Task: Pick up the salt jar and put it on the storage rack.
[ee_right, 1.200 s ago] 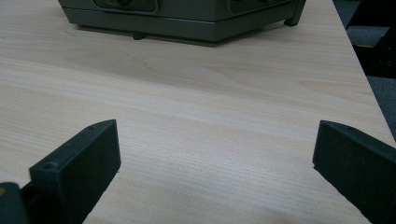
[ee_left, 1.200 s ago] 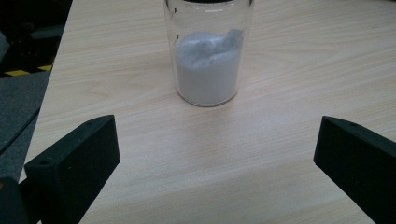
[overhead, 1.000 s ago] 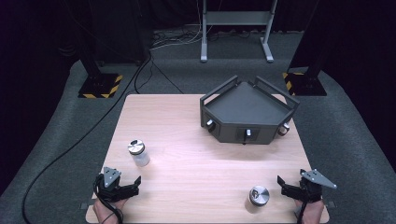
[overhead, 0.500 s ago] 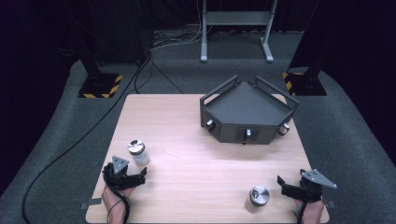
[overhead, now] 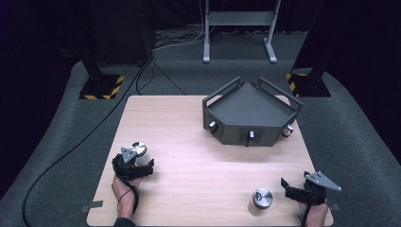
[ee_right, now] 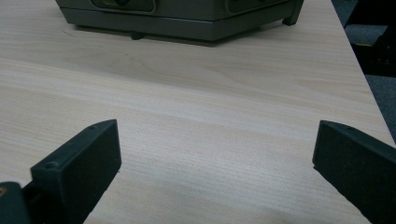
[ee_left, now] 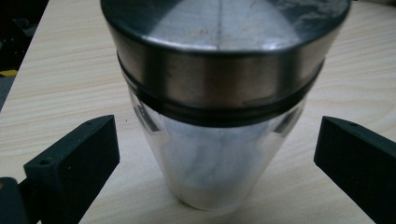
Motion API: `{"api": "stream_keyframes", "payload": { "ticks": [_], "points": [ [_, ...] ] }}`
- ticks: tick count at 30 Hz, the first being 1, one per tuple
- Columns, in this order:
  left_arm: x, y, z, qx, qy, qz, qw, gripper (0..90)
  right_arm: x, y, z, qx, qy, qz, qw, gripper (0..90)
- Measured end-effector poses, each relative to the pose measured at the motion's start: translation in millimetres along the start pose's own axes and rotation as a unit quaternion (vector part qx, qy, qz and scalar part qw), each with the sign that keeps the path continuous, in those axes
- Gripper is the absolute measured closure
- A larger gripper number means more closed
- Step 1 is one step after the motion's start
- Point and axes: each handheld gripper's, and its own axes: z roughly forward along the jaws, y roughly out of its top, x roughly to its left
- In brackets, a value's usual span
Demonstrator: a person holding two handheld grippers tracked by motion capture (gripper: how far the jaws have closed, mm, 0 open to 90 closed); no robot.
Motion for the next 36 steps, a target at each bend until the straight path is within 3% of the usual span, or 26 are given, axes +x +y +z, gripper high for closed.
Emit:
{"api": "stream_keyframes", "payload": {
  "ticks": [6,10,17,19,21,36],
  "points": [
    [-0.6,-0.8,6.0,-0.001,0.007,-0.003,1.0,0.1,-0.1,-0.3,-0.2,-0.001,0.001,-0.001,1.0,0.0],
    [-0.1,-2.5,7.1,-0.005,0.001,-0.004,1.0,1.6,-0.3,-0.7,-0.3,-0.002,0.001,-0.002,1.0,0.0],
    [-4.9,-5.7,11.0,-0.012,0.004,-0.01,0.9999,20.4,-0.3,-0.5,-0.3,-0.001,0.002,-0.001,1.0,0.0],
    [-8.0,-7.5,10.6,-0.016,0.015,-0.012,0.9997,24.5,-0.4,-0.7,-0.3,-0.002,0.001,-0.002,1.0,0.0],
    [-3.5,-11.5,9.2,-0.024,0.011,-0.02,0.9995,31.1,-0.6,-0.9,-0.6,-0.003,0.002,0.0,1.0,0.0],
    [-3.1,-11.6,8.1,-0.024,0.01,-0.019,0.9995,31.6,-1.3,-3.1,-1.5,-0.009,0.004,-0.002,1.0,0.0]
  ]
}}
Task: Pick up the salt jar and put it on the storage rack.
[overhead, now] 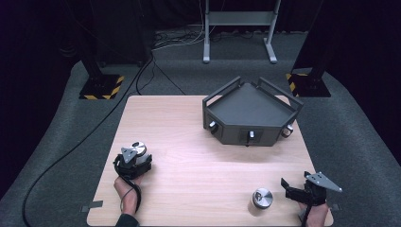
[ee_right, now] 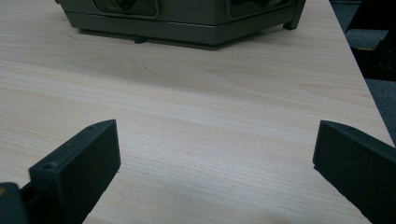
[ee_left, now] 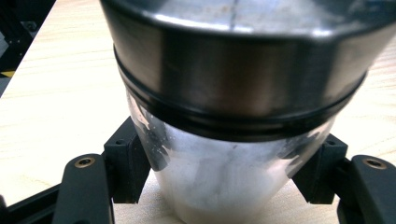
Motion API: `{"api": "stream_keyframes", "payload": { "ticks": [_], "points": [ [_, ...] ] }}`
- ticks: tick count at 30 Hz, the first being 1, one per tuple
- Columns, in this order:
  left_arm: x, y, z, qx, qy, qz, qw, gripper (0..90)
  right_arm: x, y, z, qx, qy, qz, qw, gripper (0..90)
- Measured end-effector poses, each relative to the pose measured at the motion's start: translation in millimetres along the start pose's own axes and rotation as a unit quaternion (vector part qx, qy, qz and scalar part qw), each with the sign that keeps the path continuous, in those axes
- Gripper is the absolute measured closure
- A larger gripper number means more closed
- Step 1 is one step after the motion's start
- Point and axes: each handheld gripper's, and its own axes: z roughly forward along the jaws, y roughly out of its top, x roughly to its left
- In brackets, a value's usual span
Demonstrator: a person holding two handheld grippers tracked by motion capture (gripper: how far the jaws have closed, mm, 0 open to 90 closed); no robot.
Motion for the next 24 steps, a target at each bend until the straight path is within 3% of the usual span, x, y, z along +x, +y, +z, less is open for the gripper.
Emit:
{"api": "stream_keyframes", "payload": {
  "ticks": [15,24],
  "points": [
    [0.5,6.4,-10.6,-0.01,-0.009,-0.004,0.9999,31.6,0.2,0.4,0.1,0.001,0.0,-0.001,1.0,0.0],
    [-6.2,18.2,-17.8,-0.016,-0.019,0.004,0.9997,31.6,0.3,-0.3,-0.3,-0.001,0.0,0.0,1.0,0.0]
  ]
}}
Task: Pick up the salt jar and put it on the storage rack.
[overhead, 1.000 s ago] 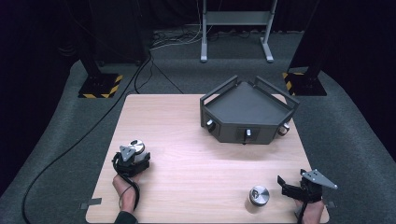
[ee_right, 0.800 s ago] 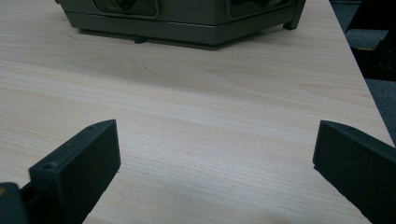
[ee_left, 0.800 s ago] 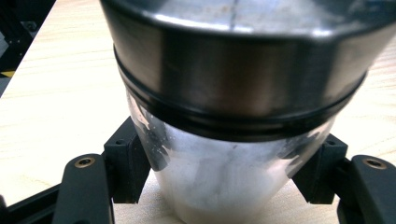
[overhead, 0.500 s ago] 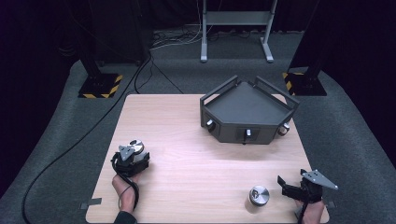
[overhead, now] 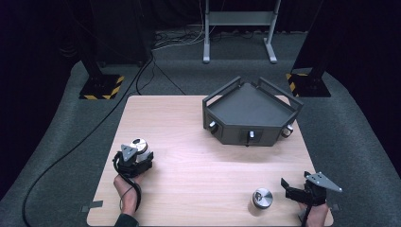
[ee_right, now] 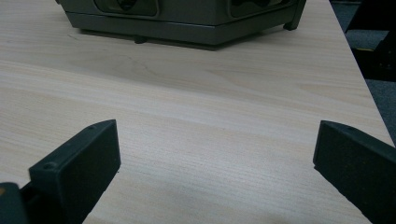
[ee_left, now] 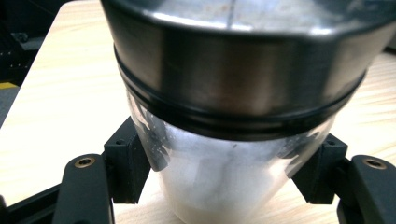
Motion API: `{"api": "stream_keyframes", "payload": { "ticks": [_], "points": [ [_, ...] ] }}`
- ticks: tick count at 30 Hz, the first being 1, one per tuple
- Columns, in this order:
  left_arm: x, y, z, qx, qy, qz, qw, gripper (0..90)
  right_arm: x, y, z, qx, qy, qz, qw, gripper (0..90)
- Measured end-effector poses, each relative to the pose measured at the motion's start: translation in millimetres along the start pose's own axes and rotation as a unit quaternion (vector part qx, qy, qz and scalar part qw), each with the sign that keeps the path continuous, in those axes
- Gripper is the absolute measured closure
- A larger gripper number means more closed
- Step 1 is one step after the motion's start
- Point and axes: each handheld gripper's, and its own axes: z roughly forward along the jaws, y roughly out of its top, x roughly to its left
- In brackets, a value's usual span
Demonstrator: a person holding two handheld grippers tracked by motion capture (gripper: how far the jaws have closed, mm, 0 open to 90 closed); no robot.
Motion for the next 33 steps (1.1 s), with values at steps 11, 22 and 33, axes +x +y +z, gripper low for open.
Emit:
{"api": "stream_keyframes", "payload": {
  "ticks": [11,22,33],
  "points": [
    [-4.6,11.6,-10.3,-0.002,-0.002,0.009,1.0,31.6,-0.7,0.7,0.3,0.002,0.002,-0.001,1.0,0.0],
    [-17.6,21.1,-8.6,-0.004,-0.02,0.015,0.9997,31.7,0.0,0.9,0.4,0.003,0.001,-0.001,1.0,0.0],
    [-30.1,31.5,-4.0,-0.002,-0.038,0.023,0.999,31.6,-0.7,2.4,1.2,0.007,0.003,-0.001,1.0,0.0]
  ]
}}
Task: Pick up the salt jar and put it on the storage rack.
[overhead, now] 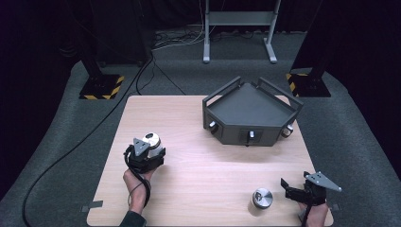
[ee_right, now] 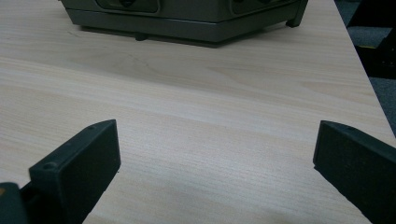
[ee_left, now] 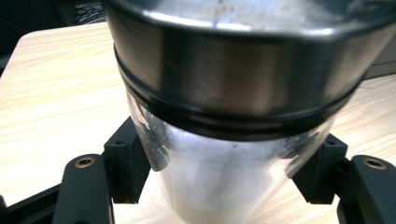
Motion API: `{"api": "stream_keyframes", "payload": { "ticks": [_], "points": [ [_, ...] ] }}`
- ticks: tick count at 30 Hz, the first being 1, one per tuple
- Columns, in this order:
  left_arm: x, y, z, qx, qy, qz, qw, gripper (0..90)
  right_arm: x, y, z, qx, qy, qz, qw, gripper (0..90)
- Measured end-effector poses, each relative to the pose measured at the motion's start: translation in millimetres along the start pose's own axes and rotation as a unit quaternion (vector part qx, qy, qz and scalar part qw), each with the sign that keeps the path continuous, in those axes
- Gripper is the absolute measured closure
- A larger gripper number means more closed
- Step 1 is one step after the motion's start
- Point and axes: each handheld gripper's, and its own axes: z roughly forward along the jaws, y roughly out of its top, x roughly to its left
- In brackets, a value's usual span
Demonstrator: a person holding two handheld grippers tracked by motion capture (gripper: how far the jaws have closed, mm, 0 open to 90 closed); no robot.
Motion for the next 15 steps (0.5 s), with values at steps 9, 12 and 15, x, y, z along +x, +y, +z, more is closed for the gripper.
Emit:
{"api": "stream_keyframes", "payload": {
  "ticks": [9,12,15],
  "points": [
    [-10.8,8.1,2.9,-0.001,-0.014,0.009,0.9999,31.6,-4.3,0.0,0.1,0.0,0.006,0.011,0.9999,0.0],
    [-13.0,10.9,5.1,0.004,-0.018,0.012,0.9998,31.6,-3.0,0.2,0.2,0.001,0.004,0.009,0.9999,0.0],
    [-14.7,12.0,5.9,0.006,-0.021,0.013,0.9997,31.6,-2.9,-0.1,0.1,0.0,0.003,0.01,0.9999,0.0]
  ]
}}
